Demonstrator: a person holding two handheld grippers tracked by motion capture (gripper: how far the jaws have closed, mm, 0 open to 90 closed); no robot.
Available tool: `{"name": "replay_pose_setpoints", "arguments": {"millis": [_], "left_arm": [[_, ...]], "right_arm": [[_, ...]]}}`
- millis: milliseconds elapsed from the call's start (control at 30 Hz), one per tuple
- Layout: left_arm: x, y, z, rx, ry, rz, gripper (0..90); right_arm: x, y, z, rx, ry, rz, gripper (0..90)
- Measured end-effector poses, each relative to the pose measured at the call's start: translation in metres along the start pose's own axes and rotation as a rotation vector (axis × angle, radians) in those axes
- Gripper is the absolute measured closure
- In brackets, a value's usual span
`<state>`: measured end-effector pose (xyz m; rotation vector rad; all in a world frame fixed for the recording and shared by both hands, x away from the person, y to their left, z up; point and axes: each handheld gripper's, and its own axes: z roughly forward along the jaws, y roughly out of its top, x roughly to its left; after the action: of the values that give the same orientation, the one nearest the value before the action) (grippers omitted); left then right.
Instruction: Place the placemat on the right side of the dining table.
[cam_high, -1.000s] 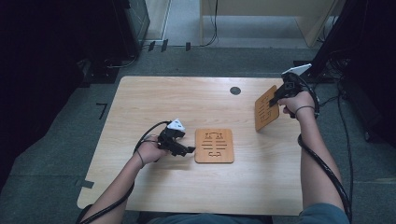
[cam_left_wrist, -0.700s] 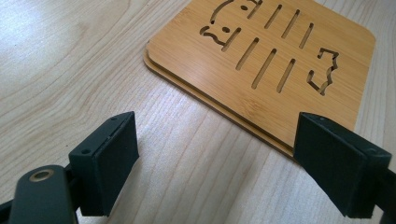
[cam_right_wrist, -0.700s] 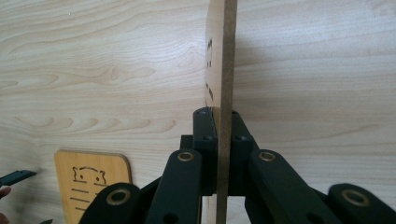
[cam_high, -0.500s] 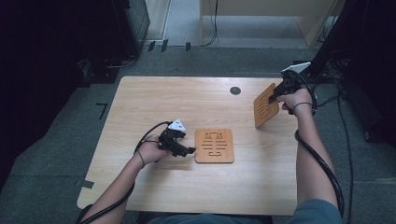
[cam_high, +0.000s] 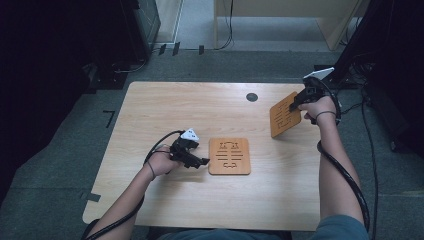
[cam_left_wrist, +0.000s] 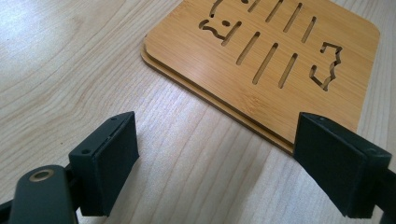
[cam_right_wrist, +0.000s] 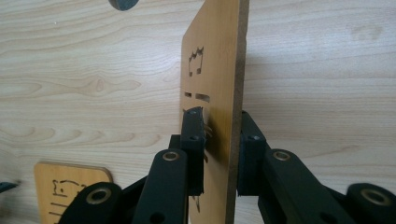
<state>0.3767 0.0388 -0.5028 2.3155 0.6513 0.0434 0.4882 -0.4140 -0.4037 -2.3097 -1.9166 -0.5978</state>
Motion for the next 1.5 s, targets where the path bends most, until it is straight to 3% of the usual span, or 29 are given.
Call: {"name": "replay_pose_setpoints", "arguments": {"millis": [567, 1267, 1500], "left_arm": [[0.0, 0.0, 0.002, 0.006, 0.004, 0.007, 13.4], [0.0, -0.001, 0.003, 0.008, 0.009, 0.015, 13.4], [-0.001, 0.0, 0.002, 0.003, 0.009, 0.022, 13.4]], "right_arm": [[-0.023, -0.012, 0.019, -0.003, 0.029, 0.036, 67.0], [-0.029, -0.019, 0.043, -0.01, 0.039, 0.013, 53.1], [-0.035, -0.022, 0.05, -0.01, 0.056, 0.032, 49.2]]}}
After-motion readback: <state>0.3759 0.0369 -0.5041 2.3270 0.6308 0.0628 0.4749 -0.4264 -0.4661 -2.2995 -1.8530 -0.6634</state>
